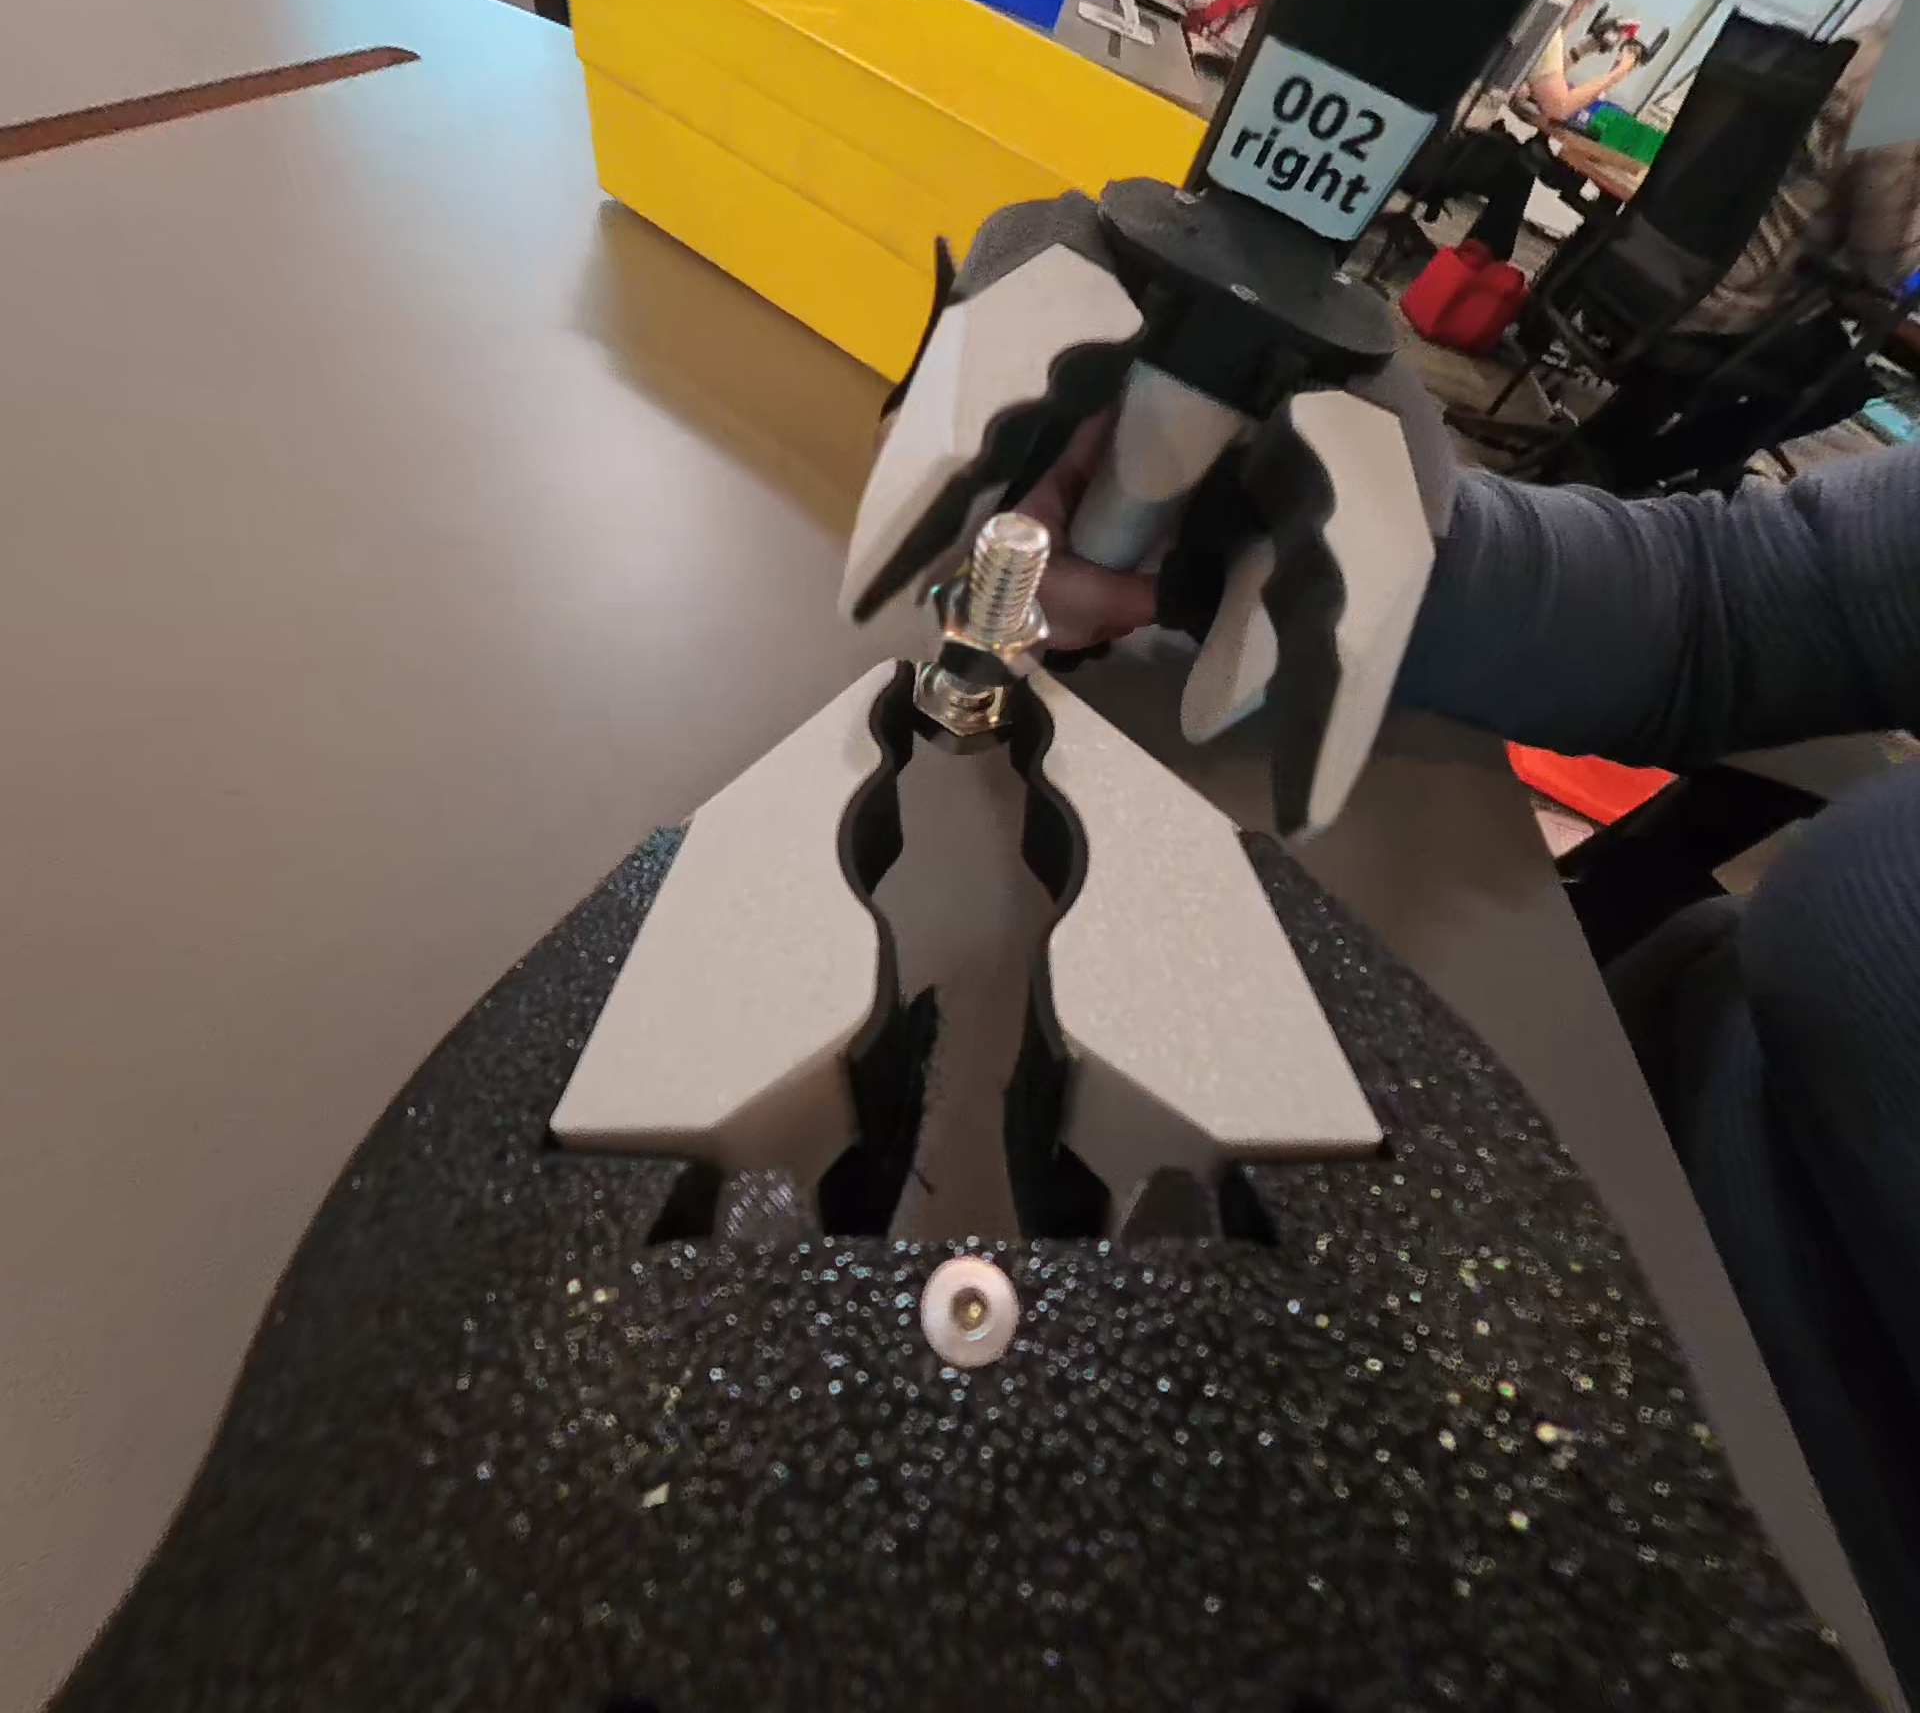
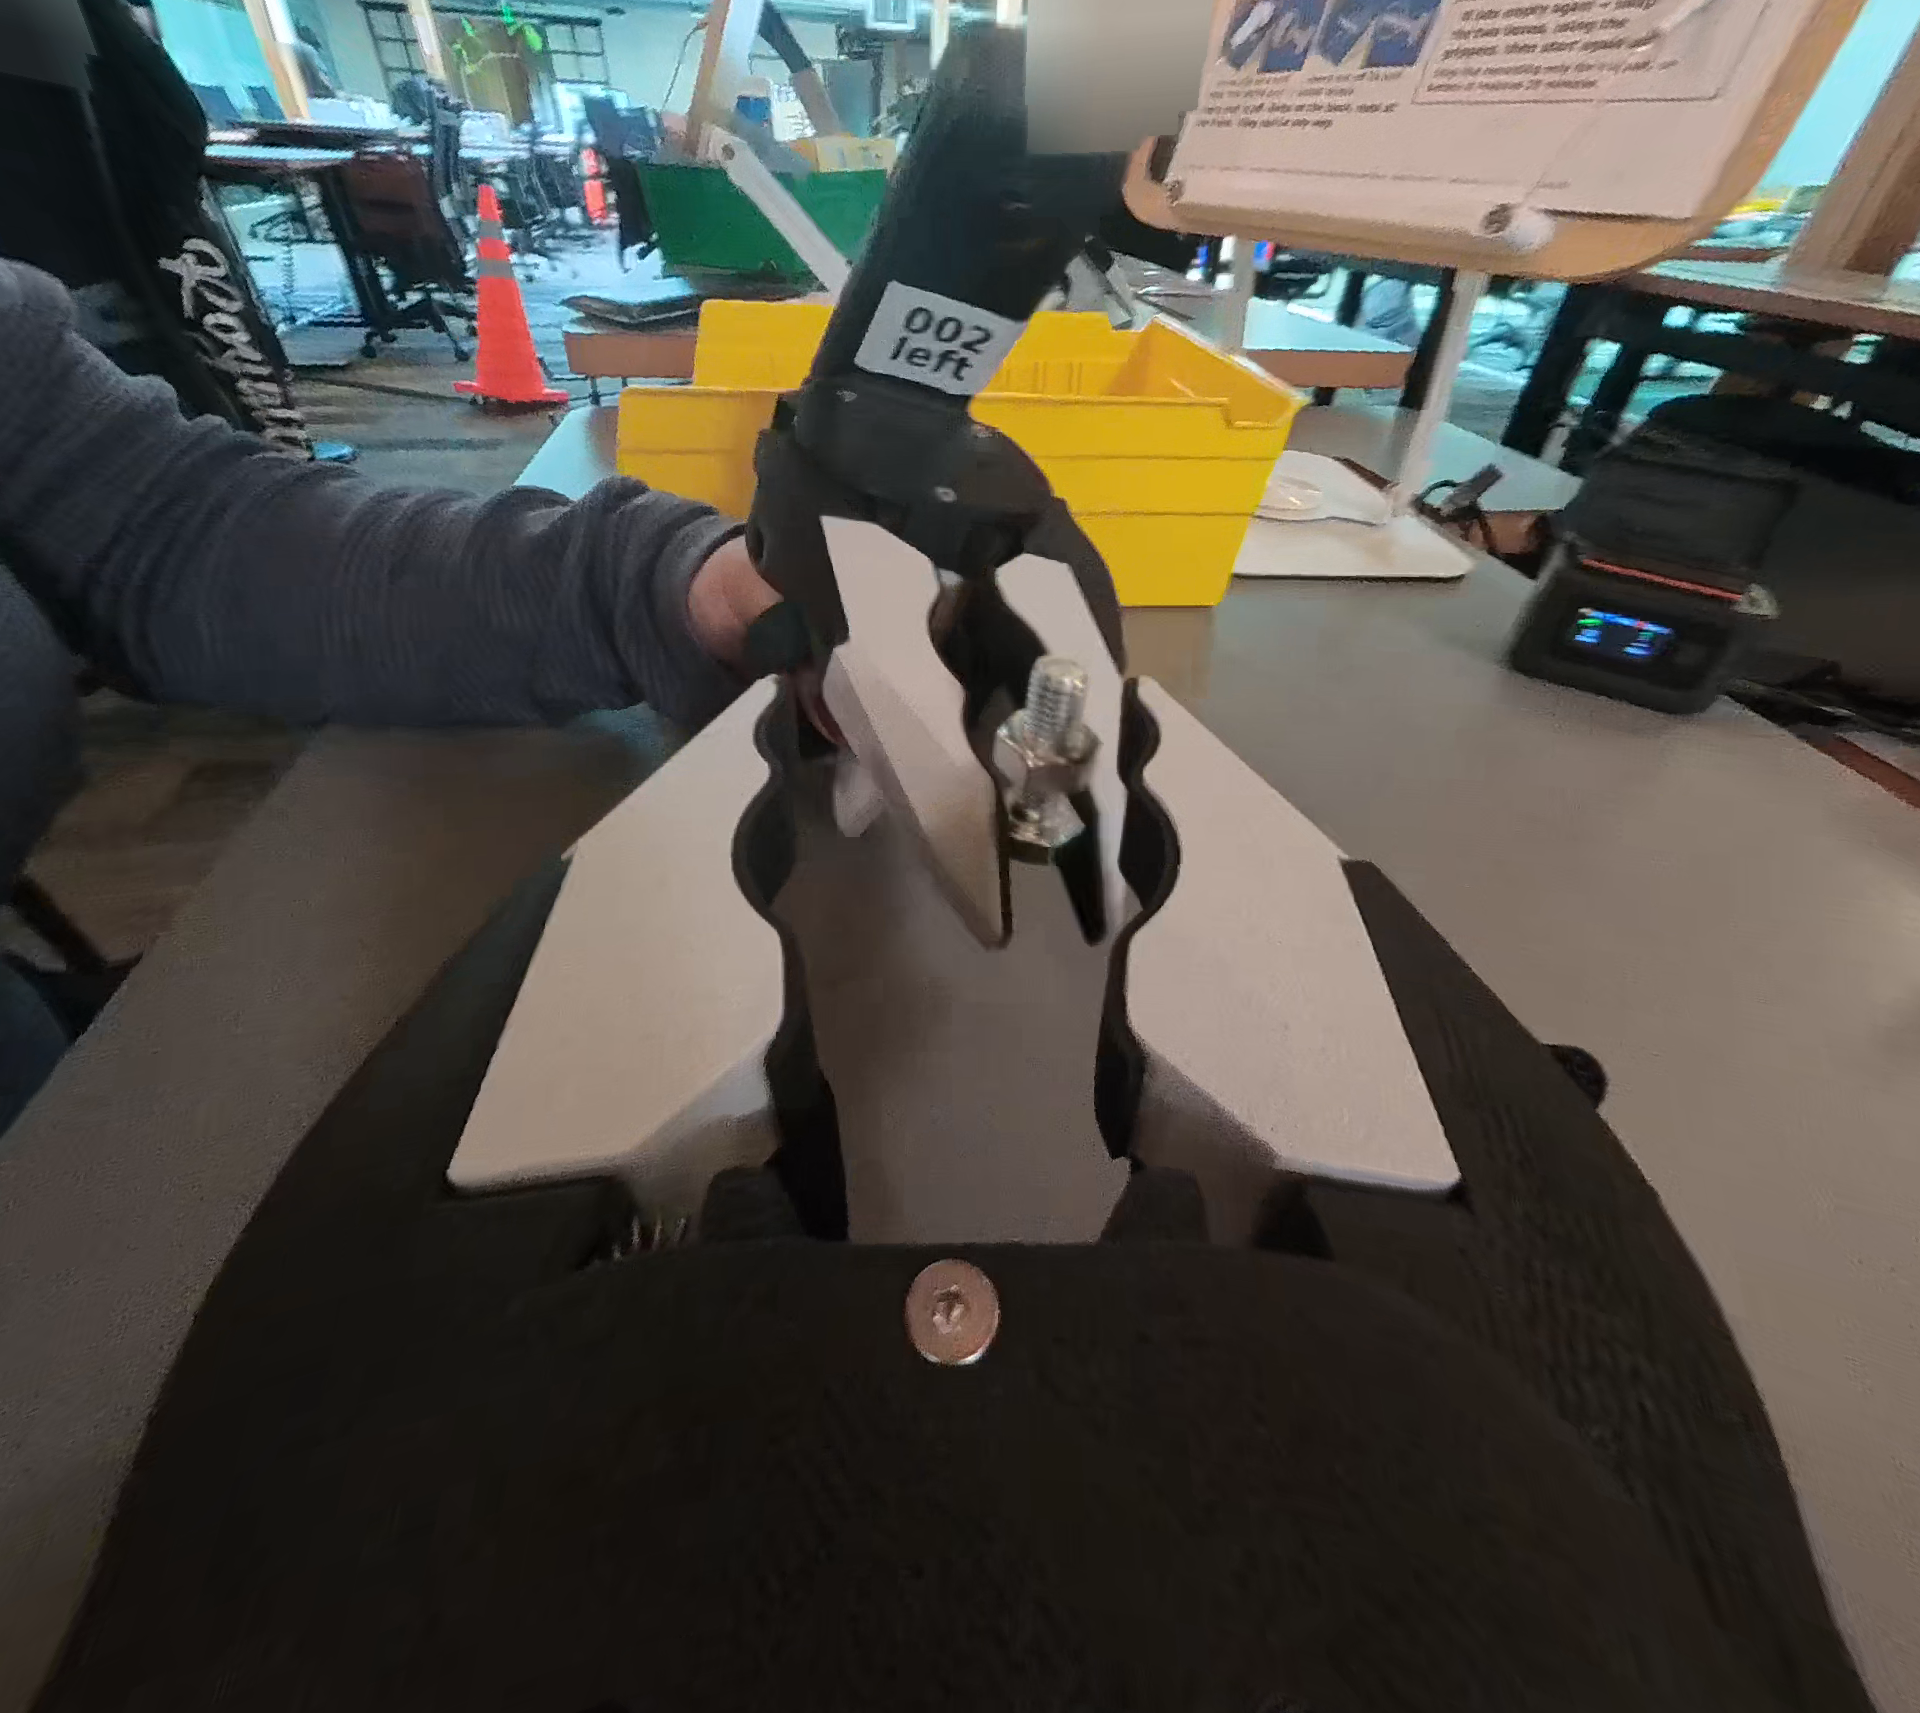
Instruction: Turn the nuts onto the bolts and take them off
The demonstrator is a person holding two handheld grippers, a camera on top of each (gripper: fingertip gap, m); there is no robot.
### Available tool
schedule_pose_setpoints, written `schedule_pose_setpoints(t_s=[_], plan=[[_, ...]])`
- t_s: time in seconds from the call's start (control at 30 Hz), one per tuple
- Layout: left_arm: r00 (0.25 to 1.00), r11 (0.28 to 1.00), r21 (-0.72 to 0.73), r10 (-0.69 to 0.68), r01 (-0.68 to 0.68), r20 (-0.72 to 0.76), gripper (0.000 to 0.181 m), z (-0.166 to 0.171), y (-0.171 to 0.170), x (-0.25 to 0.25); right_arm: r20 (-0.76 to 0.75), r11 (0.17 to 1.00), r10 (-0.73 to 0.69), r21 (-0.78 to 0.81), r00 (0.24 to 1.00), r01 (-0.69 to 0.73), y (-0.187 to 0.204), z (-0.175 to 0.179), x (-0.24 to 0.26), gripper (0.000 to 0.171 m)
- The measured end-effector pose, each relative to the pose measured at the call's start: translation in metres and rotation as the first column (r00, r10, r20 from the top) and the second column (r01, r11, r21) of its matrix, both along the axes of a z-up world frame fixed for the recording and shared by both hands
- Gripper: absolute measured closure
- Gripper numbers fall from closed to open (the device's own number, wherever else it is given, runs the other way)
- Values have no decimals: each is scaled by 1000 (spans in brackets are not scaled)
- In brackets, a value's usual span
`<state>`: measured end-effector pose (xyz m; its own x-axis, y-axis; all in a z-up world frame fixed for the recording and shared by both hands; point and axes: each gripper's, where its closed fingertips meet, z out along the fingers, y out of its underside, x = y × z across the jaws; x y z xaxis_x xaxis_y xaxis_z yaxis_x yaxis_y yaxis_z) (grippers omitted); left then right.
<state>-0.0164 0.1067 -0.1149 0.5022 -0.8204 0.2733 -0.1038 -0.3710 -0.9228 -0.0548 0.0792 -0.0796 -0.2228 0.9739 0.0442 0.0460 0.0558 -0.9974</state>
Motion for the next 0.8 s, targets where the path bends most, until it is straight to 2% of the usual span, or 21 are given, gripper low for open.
schedule_pose_setpoints(t_s=[0.13,0.23,0.4,0.57,0.67,0.8], plan=[[999,999,-5,33,-33,-16,165,-4,5,-7,31,1000,27,-4,999,-27,-4,-3,1,111],[999,999,-7,47,-47,9,165,0,6,-11,23,999,12,-31,1000,-11,6,2,11,131],[997,999,14,43,-42,-57,165,-6,5,-7,-13,997,-74,11,997,74,14,8,10,141],[994,998,48,40,-35,-99,165,-8,4,-3,1,994,-104,21,995,104,17,6,9,163],[993,996,80,50,-42,-111,165,-6,5,-1,15,996,-91,-10,996,91,18,8,11,163],[996,990,126,76,-68,-54,164,4,7,2,6,993,-119,8,993,119,19,15,15,164]])
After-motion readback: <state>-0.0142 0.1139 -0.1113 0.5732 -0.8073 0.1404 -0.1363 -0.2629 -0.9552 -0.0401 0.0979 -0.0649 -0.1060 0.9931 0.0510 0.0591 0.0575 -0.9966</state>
